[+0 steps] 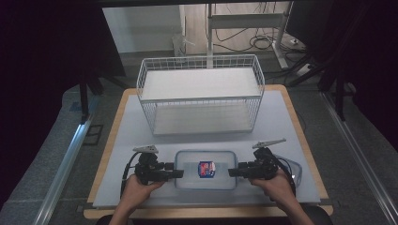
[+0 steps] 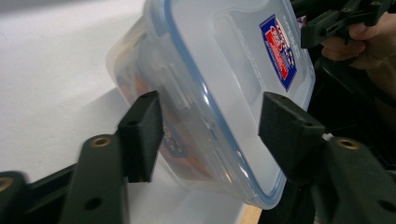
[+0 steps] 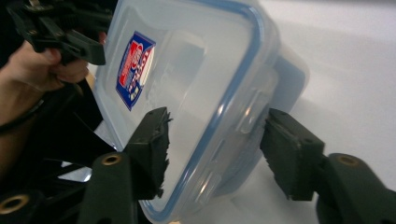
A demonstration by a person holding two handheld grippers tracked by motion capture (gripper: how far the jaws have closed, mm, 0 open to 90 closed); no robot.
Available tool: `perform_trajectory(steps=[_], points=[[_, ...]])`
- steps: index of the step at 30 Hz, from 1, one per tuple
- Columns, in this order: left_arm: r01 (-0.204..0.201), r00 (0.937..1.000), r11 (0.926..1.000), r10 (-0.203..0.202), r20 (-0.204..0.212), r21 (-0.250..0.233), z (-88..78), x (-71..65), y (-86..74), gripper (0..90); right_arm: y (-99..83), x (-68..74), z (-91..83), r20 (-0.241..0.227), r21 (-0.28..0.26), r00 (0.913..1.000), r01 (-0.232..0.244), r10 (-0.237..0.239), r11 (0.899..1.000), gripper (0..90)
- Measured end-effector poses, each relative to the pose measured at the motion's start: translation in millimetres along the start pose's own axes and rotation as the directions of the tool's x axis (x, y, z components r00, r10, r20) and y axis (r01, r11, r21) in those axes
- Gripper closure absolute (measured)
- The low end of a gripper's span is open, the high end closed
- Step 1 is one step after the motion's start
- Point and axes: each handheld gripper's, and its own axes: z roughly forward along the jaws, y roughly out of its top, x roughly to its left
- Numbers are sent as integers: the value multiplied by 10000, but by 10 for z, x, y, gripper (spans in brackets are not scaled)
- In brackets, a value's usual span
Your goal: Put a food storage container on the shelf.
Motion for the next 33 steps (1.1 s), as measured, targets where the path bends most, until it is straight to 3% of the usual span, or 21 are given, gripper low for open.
perform_trajectory(steps=[9, 13, 23, 28, 29, 33], points=[[50, 9996, 10000, -50, -292, -19, -5, -62, -12, 433, -28, 5, -14, -61, -186, 9998, -183, 182, 9997, 459], [330, 9992, 9993, -334, -220, -149, -31, -73, -25, 471, -37, 16, -33, -94, -226, 9996, -257, 255, 9994, 483], [134, 9993, 9995, -145, -359, -292, -49, -119, -61, 490, -97, 23, -62, -288, -506, 9990, -355, 340, 9981, 504], [142, 9991, 9994, -155, -386, -322, -35, -120, -69, 479, -133, 31, -8, -277, -233, 9990, -357, 351, 9991, 421], [134, 9990, 9995, -147, -432, -296, -30, -124, -67, 466, -140, 32, -21, -258, -293, 9991, -342, 334, 9990, 465], [134, 9991, 9995, -145, -406, -292, -31, -121, -70, 465, -133, 27, -30, -299, -274, 9989, -355, 347, 9990, 471]])
